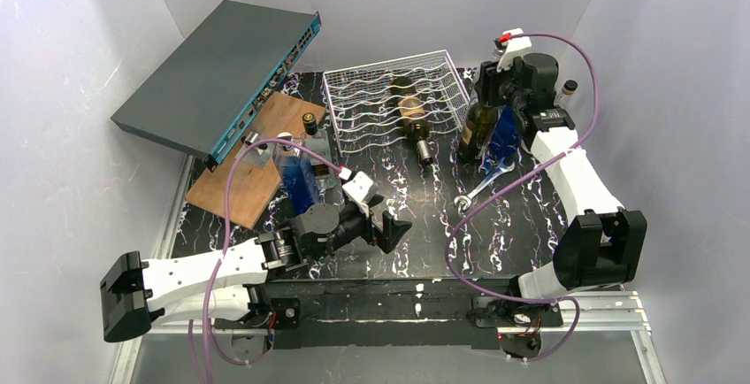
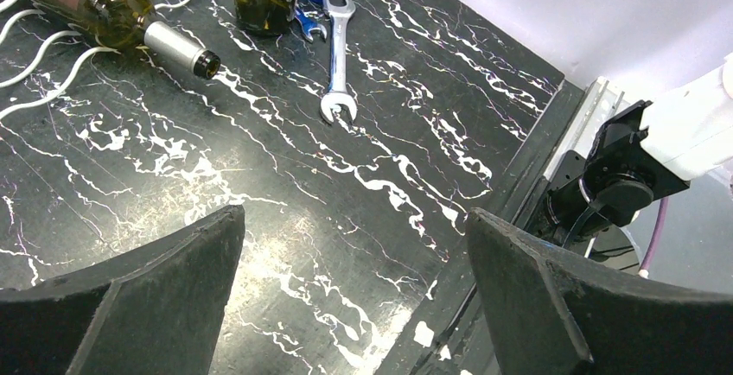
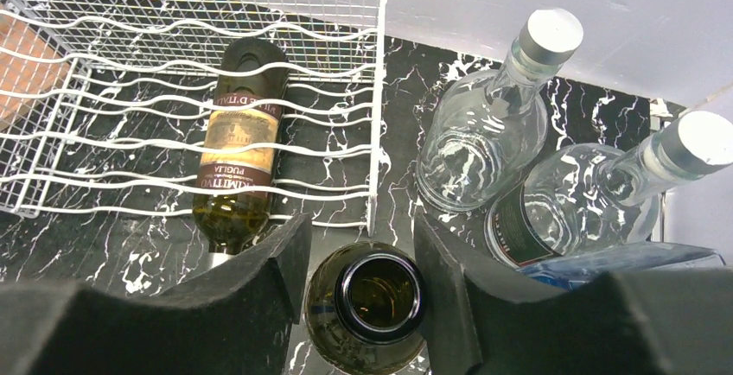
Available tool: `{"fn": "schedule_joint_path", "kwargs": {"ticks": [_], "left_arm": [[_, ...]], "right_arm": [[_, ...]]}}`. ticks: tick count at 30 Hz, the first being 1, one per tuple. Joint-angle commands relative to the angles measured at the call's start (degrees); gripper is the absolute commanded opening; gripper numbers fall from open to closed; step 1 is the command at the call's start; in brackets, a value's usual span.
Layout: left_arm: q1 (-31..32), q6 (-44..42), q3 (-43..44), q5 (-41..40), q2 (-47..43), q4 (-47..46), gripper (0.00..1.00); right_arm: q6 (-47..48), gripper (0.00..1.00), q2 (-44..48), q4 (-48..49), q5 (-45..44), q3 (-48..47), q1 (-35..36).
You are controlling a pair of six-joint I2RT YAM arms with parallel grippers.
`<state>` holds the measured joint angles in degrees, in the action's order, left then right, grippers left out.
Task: Take the wine bottle off the wine rack
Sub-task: Place the wine bottle at the center of the board.
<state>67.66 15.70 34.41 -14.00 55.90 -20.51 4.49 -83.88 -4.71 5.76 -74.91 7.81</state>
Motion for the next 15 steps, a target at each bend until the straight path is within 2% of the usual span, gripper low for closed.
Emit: {"fn": "schedule_joint_path", "kwargs": {"ticks": [1,6,11,15], "left_arm": [[-0.2,0.8,-0.3,-1.2,-2.0,-0.1,0.98],[-0.2,1.7,-0.4,-1.0,-2.4,0.3,0.98],[-0.2,3.0,-0.2,-0.7,-3.1,1.0,0.98],[-0.2,4.2,0.2,-0.4,-3.7,2.0,0.98]], "right_arm": [[-0.3,0.58,0.6,3.2,2.4,-3.0,-0.4],[-0.3,0.69,1.8,1.9,4.1,-3.5,-0.3],[0.4,0.84,3.6,0.0,5.6,-4.6,-0.4],[1.2,0.89,5.5,-1.7,6.9,-5.3,-0.3]]}}
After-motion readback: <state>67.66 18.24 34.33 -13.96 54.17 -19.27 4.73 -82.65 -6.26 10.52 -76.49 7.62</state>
